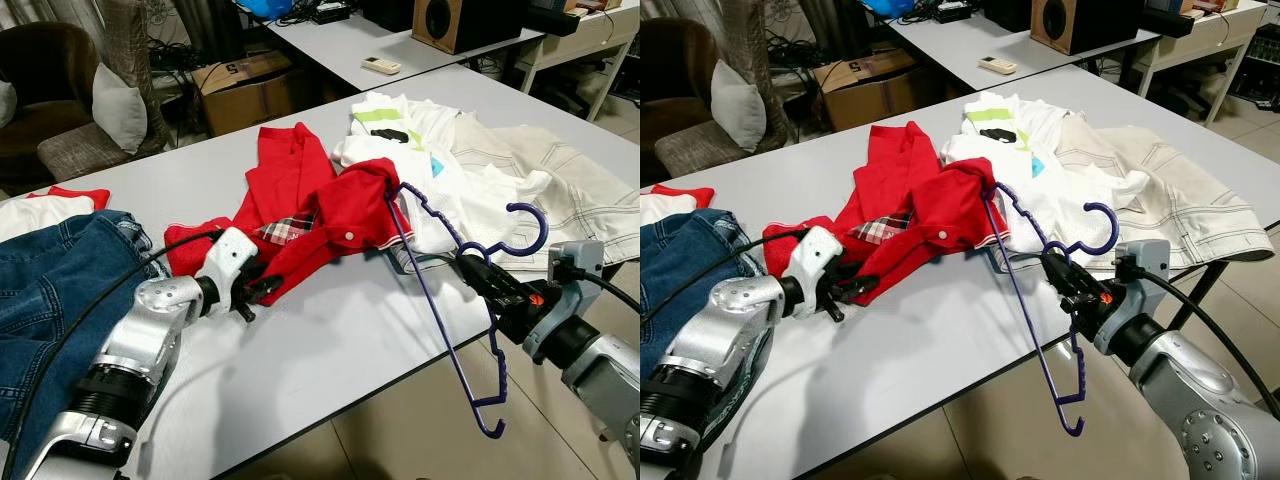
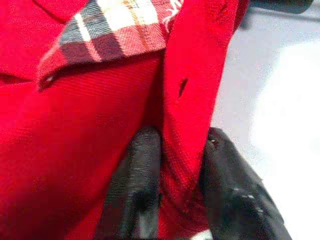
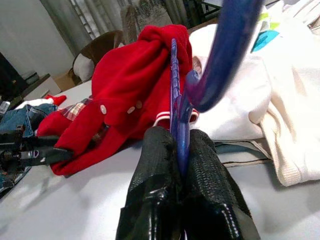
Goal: Hang hanger
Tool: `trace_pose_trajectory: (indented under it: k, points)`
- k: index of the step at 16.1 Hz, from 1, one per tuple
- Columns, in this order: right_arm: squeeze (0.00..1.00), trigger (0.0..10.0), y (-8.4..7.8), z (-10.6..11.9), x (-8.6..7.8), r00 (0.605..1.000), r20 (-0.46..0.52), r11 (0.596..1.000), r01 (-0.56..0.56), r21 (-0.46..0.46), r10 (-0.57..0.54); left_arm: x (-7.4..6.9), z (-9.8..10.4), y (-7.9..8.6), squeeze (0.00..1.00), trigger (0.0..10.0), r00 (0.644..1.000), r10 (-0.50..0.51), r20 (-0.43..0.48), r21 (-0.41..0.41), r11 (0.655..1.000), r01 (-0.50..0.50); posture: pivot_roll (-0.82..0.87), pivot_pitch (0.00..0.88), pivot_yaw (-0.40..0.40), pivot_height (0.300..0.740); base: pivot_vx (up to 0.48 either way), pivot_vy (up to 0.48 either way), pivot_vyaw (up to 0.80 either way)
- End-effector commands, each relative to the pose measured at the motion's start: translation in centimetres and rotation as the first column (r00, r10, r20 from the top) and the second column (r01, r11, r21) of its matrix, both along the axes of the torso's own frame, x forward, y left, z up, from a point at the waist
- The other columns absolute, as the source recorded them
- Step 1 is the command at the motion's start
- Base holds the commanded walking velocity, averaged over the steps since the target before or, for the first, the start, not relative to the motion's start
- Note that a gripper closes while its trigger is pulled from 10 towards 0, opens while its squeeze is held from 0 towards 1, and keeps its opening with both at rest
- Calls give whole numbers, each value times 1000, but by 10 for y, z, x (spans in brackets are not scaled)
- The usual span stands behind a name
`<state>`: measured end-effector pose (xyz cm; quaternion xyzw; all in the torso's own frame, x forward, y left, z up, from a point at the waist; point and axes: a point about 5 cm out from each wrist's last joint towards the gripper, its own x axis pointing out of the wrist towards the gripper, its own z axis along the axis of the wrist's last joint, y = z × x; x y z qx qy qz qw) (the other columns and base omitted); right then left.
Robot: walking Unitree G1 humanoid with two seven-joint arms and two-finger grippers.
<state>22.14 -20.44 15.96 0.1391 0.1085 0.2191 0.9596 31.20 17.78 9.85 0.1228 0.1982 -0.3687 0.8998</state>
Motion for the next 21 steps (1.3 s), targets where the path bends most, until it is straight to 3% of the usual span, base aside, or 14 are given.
trace_pose_trajectory:
  k: [1,3,5,6,7,9,11,12,13,15,18,19,20,21]
  points:
    - [0,10000,6,3,-1,999,21,1000,-30,5,30,1,11,13,0,0,1000,14,12,-13,1000,-13,-137,0,143,740,0,0,0]
    - [0,10000,14,3,4,997,25,997,-78,3,78,0,36,31,0,0,999,-26,18,-28,999,27,-119,0,141,740,0,0,0]
    - [0,10000,24,13,21,989,79,992,-124,17,123,3,93,55,0,0,994,-61,87,-86,994,68,-92,0,138,740,0,0,0]
    - [0,10000,25,16,24,987,96,991,-130,24,127,4,105,59,0,0,992,-65,108,-100,992,76,-92,0,138,740,0,0,0]
    - [0,10000,24,29,32,981,166,989,-114,96,97,8,133,62,0,0,983,-62,171,-156,984,89,-70,0,134,740,0,0,0]
    - [0,10000,14,36,37,981,193,981,-46,187,10,14,168,62,0,0,968,-22,251,-256,963,88,-52,0,134,740,0,0,0]
    - [0,10000,5,-6,24,1000,-24,1000,-17,-14,17,17,171,46,0,0,974,-11,226,-338,937,89,-56,0,154,740,0,0,0]
    - [0,10000,8,-22,9,990,-97,987,-109,-120,98,20,164,34,0,0,980,-28,196,-346,934,95,-63,0,166,740,0,0,0]
    - [0,10000,16,-25,-10,962,-117,953,-264,-146,248,22,158,26,0,0,984,-38,177,-340,935,97,-75,0,184,740,0,0,0]
    - [0,10000,18,-12,-33,926,-62,926,-375,-42,372,30,154,12,0,0,986,-35,163,-363,927,93,-94,0,204,740,0,0,0]
    - [0,10000,8,-4,-50,911,-45,911,-412,-11,411,40,153,8,0,0,984,24,176,-337,941,38,-104,0,209,740,0,0,0]
    - [0,10000,3,-3,-56,906,-50,906,-422,-16,421,44,152,11,0,0,979,79,189,-312,950,-16,-104,0,209,740,0,0,0]
    - [0,10000,-7,-1,-65,904,-64,904,-426,-42,424,54,155,22,0,0,949,210,236,-291,947,-137,-106,0,206,740,0,0,0]
    - [0,10000,-14,4,-69,905,-51,905,-424,-34,422,57,157,29,0,0,929,259,266,-271,944,-185,-106,0,206,740,0,0,0]
